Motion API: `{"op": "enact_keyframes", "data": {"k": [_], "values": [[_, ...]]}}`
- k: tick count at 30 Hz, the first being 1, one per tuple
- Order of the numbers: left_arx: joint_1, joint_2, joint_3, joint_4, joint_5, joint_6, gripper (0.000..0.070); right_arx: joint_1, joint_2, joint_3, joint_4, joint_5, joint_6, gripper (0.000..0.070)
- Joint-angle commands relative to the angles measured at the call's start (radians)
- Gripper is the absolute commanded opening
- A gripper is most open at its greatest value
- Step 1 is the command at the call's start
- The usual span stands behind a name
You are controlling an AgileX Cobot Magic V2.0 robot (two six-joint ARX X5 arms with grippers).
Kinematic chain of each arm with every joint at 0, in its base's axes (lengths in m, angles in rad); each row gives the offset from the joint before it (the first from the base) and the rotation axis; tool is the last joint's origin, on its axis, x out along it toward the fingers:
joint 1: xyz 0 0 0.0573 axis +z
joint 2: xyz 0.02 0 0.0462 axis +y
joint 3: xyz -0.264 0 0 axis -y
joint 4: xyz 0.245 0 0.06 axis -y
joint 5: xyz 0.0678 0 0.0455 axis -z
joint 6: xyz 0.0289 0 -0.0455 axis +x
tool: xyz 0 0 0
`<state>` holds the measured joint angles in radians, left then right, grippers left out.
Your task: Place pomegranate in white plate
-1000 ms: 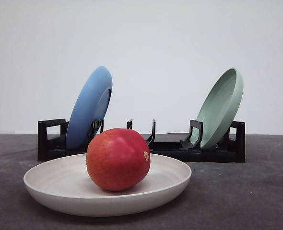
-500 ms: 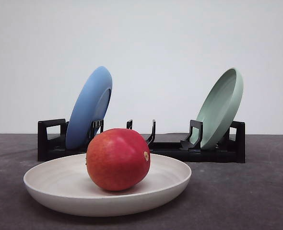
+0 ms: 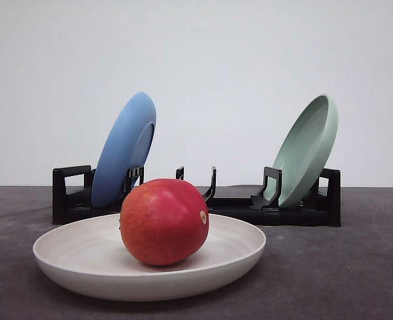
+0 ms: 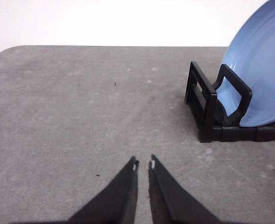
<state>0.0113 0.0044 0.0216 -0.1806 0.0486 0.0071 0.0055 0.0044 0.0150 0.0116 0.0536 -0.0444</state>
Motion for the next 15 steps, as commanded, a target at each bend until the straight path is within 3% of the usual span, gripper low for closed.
{"op": "enact_keyframes", "data": {"k": [1, 15], "values": [[0.002, -0.001, -0.01, -0.005, -0.001, 0.004, 0.0025, 0.0, -0.001, -0.005, 0.011, 0.0, 0.014, 0.0024], [0.002, -0.001, -0.01, -0.005, -0.001, 0.004, 0.0025, 0.0, -0.001, -0.005, 0.011, 0.0, 0.014, 0.0024]]}}
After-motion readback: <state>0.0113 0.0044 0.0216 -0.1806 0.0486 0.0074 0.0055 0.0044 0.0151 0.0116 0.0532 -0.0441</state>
